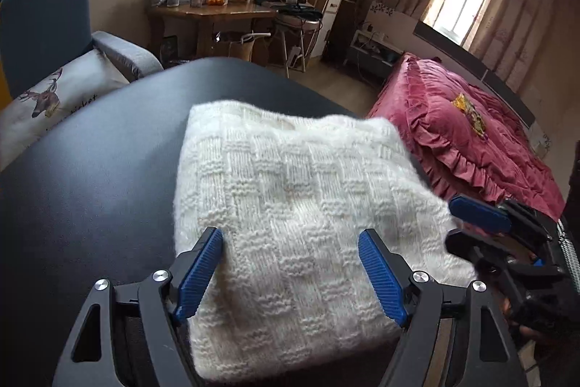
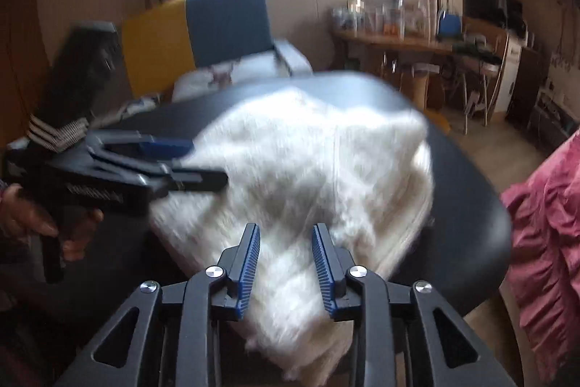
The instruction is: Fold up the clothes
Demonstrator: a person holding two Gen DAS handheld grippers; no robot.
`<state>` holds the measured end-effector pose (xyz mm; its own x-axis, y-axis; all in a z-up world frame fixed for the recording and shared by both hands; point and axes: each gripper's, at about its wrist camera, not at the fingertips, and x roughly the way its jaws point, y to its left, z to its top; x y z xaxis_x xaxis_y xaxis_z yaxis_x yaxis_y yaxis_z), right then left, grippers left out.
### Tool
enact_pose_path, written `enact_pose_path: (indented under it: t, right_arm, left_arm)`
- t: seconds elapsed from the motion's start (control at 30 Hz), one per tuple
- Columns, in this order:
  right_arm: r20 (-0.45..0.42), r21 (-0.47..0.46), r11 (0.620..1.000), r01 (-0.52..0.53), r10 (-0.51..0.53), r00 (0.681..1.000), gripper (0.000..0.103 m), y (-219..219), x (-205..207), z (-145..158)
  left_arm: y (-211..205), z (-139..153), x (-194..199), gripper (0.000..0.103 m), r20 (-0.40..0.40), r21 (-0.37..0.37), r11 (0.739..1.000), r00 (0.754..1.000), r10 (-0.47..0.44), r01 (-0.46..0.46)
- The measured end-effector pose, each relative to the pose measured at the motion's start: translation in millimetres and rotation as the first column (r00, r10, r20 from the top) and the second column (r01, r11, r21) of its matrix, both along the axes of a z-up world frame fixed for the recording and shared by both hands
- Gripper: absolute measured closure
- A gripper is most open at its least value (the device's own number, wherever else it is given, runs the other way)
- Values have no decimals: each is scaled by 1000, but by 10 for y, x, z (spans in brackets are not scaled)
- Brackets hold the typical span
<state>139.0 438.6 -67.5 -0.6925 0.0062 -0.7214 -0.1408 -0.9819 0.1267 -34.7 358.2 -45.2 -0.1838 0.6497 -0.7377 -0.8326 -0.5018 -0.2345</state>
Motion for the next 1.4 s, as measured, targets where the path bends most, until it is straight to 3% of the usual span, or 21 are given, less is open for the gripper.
enact_pose_path:
  t: [0.03,0.07,0.2,0.3,0.4,0.5,0.53,0.67,0.83,1.03,1.13,1.23,1.4]
  right_arm:
    - [12,-28,1000,11,-10,1000,77,31,27,-158]
    - [-35,-58,998,24,-26,999,77,74,96,-217]
    - [-55,-105,992,73,-79,995,77,95,114,-194]
    - [-65,-101,989,111,-118,991,76,31,140,-96]
    - [-95,-97,984,147,-156,983,72,-60,177,126]
    - [-141,-45,985,164,-169,975,71,-225,181,411]
    - [-155,-22,985,171,-172,973,68,-287,167,488]
    - [-164,23,982,187,-181,970,68,-463,11,670]
    - [-144,14,980,198,-194,970,68,-531,-95,621]
    - [-124,2,979,204,-202,972,68,-538,-130,546]
    - [-110,-11,979,205,-205,973,68,-504,-142,502]
    - [-98,-15,979,205,-205,974,68,-491,-146,472]
    - [-87,-10,978,206,-206,975,68,-482,-135,449]
  left_arm:
    - [10,-57,24,25,-4,-20,1000,1000,1,-1]
    - [15,-106,43,25,-7,-34,999,1000,2,-2]
    - [46,-153,118,22,-60,-69,997,998,27,-31]
    - [41,-86,174,16,-122,-98,989,988,96,-108]
    - [-72,43,257,14,-207,-110,973,962,175,-201]
    - [-274,254,371,0,-311,-87,957,920,237,-276]
    - [-346,329,406,0,-325,-69,955,912,252,-289]
    - [-580,579,521,0,-327,-12,953,901,283,-304]
    - [-823,844,676,0,-343,46,949,887,309,-312]
    - [-837,965,802,0,-390,17,936,860,329,-351]
    - [-818,982,870,0,-455,12,928,825,336,-371]
    - [-807,982,884,0,-451,14,934,831,325,-358]
    - [-783,970,853,0,-405,5,943,862,305,-331]
